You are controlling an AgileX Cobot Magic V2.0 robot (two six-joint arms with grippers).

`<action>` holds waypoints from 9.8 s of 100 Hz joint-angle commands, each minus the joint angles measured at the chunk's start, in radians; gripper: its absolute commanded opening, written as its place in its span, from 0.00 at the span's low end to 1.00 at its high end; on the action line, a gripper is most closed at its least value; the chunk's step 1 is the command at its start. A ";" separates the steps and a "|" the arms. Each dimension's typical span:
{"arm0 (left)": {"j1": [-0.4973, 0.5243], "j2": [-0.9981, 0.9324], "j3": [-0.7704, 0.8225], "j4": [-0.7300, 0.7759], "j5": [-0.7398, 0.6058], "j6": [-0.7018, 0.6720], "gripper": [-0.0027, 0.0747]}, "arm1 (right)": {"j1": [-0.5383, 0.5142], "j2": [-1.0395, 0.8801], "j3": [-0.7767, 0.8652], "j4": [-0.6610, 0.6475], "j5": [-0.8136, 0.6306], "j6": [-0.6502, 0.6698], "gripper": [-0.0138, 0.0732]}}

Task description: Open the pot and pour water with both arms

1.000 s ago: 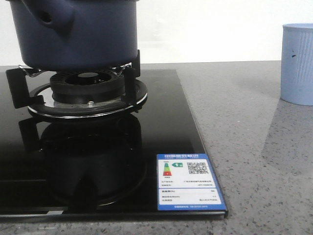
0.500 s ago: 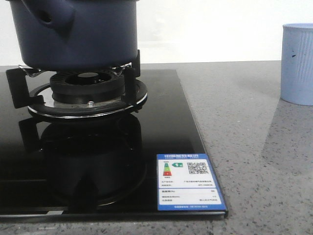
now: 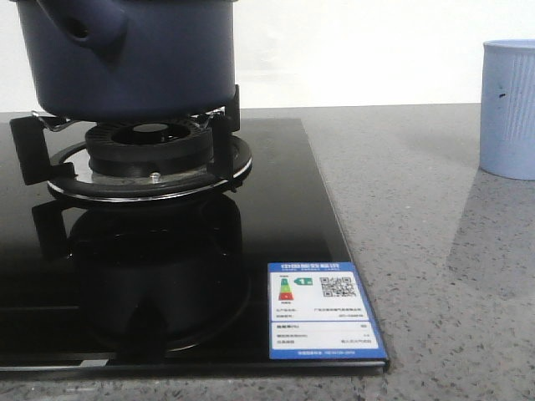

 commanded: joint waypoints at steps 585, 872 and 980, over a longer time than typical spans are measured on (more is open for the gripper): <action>-0.315 0.901 -0.946 0.263 -0.086 0.235 0.56 | 0.123 1.163 -0.337 -0.012 -0.634 -0.261 0.87; -0.315 0.905 -0.946 0.268 -0.086 0.235 0.56 | 0.561 1.552 -1.628 -0.753 0.607 -0.269 0.58; -0.315 0.905 -0.946 0.268 -0.066 0.235 0.56 | 0.664 1.681 -1.708 -1.374 0.647 -0.403 0.58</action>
